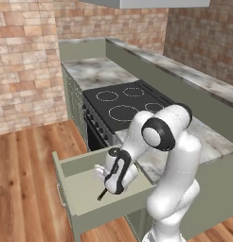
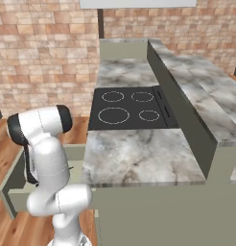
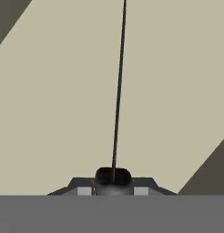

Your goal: Open the drawer on the left and place the cutting tools on the cutting board.

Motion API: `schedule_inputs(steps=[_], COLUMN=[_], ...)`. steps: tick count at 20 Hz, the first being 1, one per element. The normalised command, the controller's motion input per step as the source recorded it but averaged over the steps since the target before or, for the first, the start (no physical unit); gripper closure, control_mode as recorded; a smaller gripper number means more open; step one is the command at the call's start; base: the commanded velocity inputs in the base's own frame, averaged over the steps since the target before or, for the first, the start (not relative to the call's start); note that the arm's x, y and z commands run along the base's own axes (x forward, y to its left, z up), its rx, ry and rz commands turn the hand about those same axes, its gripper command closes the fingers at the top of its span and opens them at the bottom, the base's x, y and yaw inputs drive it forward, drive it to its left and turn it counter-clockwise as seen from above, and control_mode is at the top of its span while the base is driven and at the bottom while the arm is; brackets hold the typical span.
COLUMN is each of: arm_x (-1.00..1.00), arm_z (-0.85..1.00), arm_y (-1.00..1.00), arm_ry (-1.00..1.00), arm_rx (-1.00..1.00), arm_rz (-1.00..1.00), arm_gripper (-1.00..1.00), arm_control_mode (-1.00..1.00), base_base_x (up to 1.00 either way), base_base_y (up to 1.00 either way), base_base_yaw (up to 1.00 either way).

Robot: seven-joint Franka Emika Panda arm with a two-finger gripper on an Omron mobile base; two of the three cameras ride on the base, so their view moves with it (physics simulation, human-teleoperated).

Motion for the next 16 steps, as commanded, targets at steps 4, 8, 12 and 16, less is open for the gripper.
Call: schedule_inputs(steps=[4, 8, 12, 16], arm_x=[-0.14, 0.0, 0.26, 0.17], arm_z=[1.0, 1.0, 1.0, 1.0], arm_y=[0.0, 0.0, 0.0, 0.04], arm_ry=[0.0, 0.03, 0.06, 0.1], arm_rx=[0.0, 0.0, 0.0, 0.0], arm_rz=[0.0, 0.0, 0.0, 0.0], arm_gripper=[1.0, 1.0, 1.0, 1.0], arm_control_mode=[-1.0, -1.0, -1.0, -1.0], base_base_x=[0.0, 0.0, 0.0, 0.0], base_base_y=[0.0, 0.0, 0.0, 0.0], base_base_yaw=[0.0, 0.0, 0.0, 0.0])
